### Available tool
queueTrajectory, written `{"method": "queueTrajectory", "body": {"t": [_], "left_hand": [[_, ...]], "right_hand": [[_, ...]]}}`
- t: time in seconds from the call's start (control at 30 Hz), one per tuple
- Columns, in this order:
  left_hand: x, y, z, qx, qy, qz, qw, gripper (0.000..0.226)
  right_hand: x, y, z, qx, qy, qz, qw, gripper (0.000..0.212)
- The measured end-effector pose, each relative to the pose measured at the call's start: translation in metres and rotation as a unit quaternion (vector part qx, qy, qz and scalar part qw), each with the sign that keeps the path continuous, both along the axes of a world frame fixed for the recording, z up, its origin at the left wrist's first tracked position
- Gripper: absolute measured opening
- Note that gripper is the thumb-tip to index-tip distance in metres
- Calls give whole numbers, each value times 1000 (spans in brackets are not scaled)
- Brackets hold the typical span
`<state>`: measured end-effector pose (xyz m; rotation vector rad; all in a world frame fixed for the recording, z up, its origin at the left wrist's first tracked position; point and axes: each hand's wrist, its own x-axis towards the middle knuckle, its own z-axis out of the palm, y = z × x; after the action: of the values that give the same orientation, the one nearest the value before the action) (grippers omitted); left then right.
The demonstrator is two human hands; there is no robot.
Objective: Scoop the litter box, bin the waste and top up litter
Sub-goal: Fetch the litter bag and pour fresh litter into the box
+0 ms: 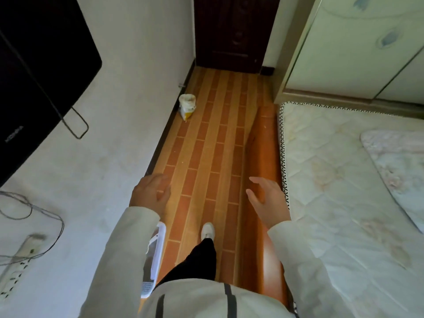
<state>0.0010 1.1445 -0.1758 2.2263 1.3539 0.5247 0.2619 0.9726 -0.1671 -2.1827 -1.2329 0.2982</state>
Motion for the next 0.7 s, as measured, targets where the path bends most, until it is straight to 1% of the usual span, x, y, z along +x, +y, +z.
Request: {"method": "queueTrajectory", "body": {"t": [0.23, 0.4, 0.53, 0.7], "left_hand": [[127, 155, 27, 13, -20, -28, 999, 28], [194, 228, 41, 20, -18, -66, 997, 31], [246, 287, 36, 18, -5, -87, 996, 41], [323, 367, 22, 20, -11, -50, 998, 29]], "right_hand": [[115, 142, 20, 4, -25, -26, 999, 33], [177, 217, 26, 13, -20, -48, 999, 32], [229, 277, 17, 12, -3, -50, 999, 32], [314, 372, 10, -12, 5, -19, 1000, 35]]}}
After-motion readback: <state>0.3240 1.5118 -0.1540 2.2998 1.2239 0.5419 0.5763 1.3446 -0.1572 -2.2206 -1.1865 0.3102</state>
